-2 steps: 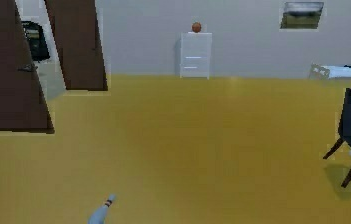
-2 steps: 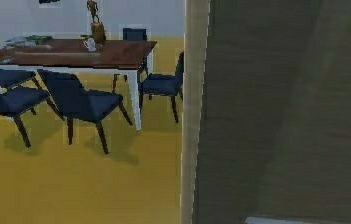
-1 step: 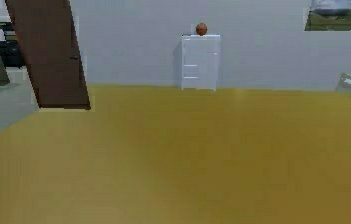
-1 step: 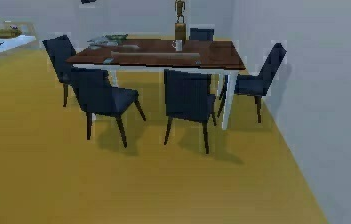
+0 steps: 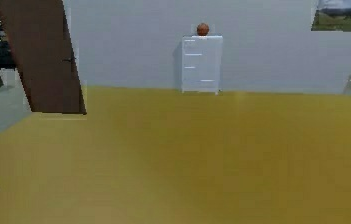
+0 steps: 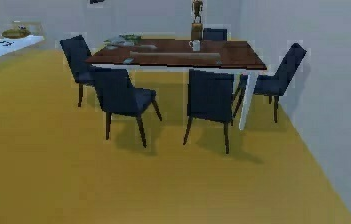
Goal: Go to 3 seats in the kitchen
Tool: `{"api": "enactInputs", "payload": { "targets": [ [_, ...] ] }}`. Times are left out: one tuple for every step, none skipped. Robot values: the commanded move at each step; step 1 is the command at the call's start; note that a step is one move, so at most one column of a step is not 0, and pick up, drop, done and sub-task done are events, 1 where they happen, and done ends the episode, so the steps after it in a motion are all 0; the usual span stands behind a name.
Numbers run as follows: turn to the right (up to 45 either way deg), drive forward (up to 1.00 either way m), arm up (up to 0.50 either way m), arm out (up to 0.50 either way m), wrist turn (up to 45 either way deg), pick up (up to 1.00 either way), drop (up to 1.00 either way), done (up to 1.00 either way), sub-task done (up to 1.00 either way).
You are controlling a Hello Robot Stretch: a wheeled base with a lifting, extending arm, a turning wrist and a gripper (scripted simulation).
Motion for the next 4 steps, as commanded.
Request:
{"api": "enactInputs", "payload": {
  "targets": [
    [-33.0,0.00,0.00,0.00,0.0,0.00,0.00,0.00,0.00],
    [0.0,1.00,0.00,0.00,0.0,0.00,0.00,0.00,0.00],
    [-3.0,0.00,0.00,0.00,0.0,0.00,0.00,0.00,0.00],
    [0.0,0.75,0.00,0.00,0.0,0.00,0.00,0.00,0.00]
  ]
}}
